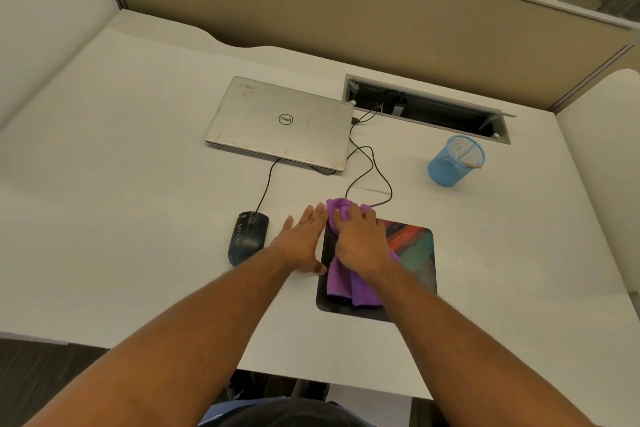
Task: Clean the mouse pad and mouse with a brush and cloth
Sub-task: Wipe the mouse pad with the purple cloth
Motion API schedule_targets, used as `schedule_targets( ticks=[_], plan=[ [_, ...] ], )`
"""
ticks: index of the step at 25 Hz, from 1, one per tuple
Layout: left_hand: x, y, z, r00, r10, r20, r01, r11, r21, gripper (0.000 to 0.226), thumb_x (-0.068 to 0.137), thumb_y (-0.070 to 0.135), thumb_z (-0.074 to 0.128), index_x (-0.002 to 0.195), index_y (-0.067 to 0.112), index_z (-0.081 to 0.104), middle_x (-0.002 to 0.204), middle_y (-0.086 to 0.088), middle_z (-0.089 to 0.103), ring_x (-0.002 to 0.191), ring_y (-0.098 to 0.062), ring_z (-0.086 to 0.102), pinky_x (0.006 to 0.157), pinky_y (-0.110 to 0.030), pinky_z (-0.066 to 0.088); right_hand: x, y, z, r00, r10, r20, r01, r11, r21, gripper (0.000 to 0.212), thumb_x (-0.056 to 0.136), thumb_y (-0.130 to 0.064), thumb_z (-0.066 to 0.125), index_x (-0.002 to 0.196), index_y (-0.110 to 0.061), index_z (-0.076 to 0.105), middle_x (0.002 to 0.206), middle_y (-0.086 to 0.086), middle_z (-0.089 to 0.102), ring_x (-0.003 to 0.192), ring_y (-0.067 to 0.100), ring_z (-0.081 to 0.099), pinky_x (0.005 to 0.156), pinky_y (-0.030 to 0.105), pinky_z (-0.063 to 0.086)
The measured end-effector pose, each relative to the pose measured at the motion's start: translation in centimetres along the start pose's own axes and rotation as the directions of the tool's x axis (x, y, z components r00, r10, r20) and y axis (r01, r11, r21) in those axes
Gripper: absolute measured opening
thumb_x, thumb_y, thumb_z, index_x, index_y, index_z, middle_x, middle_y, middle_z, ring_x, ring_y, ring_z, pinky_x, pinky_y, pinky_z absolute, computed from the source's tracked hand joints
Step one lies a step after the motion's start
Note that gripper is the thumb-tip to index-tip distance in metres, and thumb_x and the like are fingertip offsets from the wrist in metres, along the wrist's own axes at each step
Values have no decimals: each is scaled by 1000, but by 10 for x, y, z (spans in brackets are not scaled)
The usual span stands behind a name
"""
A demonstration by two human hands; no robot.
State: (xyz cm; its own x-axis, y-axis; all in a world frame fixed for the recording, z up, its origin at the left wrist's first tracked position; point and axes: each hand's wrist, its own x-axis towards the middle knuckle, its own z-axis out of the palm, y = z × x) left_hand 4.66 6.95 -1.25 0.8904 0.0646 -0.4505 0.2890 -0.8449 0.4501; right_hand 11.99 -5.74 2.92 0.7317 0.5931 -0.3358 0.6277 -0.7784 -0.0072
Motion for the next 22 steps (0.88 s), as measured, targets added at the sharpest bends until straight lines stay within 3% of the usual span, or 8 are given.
schedule_targets(
  ticks=[5, 9, 12, 17, 19, 22],
  plan=[
    [0, -2, 2, 1000, 13, -21, -13, 1000, -3, 127, 76, 43, 81, 156, 23, -16, 163, 3, -23, 149, -16, -19, 119, -44, -9, -57, 17, 29, 980, -199, -6, 198, 979, -52, 62, 95, -28, 52, 155, -30, 36, 152, 6, 37, 142, 37, 29, 115, 51, 31],
    [1, 1, 2, 1000, -5, -9, 5, 1000, -12, 128, 76, 41, 82, 155, 25, -18, 163, 4, -22, 149, -16, -19, 118, -46, -9, -9, 20, 5, 999, -42, 0, 42, 999, -22, 66, 97, -28, 56, 157, -26, 29, 158, 7, 31, 143, 36, 29, 115, 50, 34],
    [0, 1, -1, 1000, -10, 3, 10, 1000, -19, 129, 76, 42, 82, 155, 25, -19, 163, 4, -22, 149, -16, -19, 119, -46, -9, 6, 2, -5, 1000, -16, 13, 16, 1000, -18, 69, 94, -27, 61, 156, -20, 30, 157, 8, 31, 140, 36, 31, 113, 49, 37],
    [-3, 0, -1, 1000, 9, -6, -9, 1000, -18, 127, 77, 40, 81, 156, 22, -17, 163, 4, -24, 149, -14, -21, 119, -44, -9, -56, 20, 27, 965, -261, 5, 261, 963, -58, 63, 93, -28, 48, 155, -30, 38, 149, 3, 39, 138, 37, 34, 111, 49, 33],
    [-3, 1, -2, 1000, 4, -1, -4, 1000, -21, 127, 77, 39, 81, 156, 23, -17, 163, 3, -24, 149, -15, -20, 120, -45, -8, -43, 30, 24, 978, -210, 4, 209, 975, -73, 65, 97, -28, 47, 158, -34, 29, 155, 4, 34, 143, 36, 29, 114, 51, 31],
    [-3, 4, -5, 1000, -9, 12, 9, 1000, -22, 128, 78, 39, 81, 155, 24, -20, 163, 3, -23, 149, -17, -20, 121, -47, -8, -1, 19, -2, 997, -74, 32, 77, 994, -82, 73, 97, -28, 59, 160, -25, 22, 161, 9, 26, 144, 37, 27, 116, 51, 33]
  ],
)
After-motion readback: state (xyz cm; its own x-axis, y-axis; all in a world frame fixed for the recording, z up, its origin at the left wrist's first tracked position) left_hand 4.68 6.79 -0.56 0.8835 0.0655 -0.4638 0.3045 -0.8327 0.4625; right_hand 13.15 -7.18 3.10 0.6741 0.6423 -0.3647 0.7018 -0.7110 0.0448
